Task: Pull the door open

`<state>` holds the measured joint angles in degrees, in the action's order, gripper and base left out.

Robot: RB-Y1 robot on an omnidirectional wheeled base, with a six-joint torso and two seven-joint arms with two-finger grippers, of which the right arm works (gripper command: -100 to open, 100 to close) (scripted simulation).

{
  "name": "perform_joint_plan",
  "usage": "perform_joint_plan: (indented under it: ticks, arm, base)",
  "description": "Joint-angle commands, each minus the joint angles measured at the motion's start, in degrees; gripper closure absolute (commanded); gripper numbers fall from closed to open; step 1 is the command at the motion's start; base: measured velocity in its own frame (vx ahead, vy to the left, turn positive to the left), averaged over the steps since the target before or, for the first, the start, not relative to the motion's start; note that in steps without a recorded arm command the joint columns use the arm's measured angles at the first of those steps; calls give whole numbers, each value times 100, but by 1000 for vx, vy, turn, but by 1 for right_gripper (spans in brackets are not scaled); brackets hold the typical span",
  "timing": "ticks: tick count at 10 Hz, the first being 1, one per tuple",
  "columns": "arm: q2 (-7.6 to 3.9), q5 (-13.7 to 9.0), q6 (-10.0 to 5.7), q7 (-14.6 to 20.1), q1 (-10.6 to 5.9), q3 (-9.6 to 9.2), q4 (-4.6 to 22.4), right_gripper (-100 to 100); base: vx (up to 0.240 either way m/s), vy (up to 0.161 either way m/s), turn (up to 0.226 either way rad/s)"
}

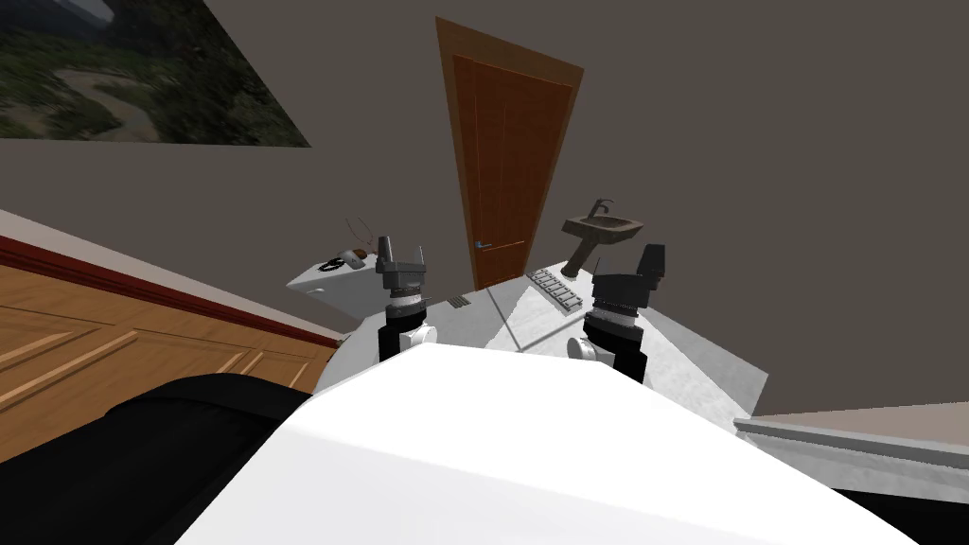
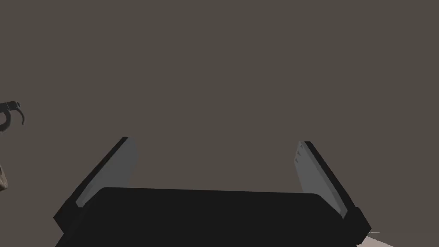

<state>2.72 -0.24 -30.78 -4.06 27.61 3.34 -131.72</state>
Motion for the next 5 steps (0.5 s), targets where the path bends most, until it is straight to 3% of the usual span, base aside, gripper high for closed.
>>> perform_joint_plan:
  ticks: [1, 5]
  arm:
    - [-54, 10, -33, 30, -64, 5, 173, -100]
    - [-179, 37, -122, 112, -236, 18, 641, -100]
  base:
    - [19, 10, 63]
    - [82, 25, 58]
